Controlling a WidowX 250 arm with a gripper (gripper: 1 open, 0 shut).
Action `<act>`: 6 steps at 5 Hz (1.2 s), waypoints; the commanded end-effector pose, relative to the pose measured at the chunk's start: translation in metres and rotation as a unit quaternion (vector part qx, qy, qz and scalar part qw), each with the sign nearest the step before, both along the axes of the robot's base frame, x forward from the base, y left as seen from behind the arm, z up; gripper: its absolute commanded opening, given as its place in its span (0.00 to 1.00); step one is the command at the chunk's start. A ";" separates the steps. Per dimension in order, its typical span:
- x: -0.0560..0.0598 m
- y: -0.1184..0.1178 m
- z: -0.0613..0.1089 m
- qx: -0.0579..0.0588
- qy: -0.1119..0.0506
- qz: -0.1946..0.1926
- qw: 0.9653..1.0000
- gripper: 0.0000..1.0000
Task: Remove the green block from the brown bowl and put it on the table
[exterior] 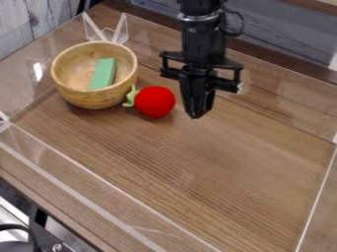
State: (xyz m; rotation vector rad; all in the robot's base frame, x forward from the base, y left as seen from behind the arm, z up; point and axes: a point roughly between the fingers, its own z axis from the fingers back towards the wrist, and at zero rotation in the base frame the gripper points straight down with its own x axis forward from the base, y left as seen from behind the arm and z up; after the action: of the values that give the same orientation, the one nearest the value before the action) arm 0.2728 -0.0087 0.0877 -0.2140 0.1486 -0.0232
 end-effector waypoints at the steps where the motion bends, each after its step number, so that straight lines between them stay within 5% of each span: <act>1: 0.008 0.007 -0.003 0.004 -0.018 0.001 1.000 0.00; 2: 0.013 0.013 -0.013 0.005 -0.021 0.002 1.000 0.00; 3: 0.016 0.017 -0.008 0.006 -0.024 0.024 0.999 1.00; 5: 0.014 0.045 0.003 0.010 -0.033 0.039 0.999 1.00; 6: 0.006 0.090 0.011 0.019 -0.052 0.048 0.997 1.00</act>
State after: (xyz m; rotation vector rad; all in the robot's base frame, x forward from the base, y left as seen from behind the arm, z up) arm 0.2727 0.0799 0.0773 -0.2087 0.1102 0.0829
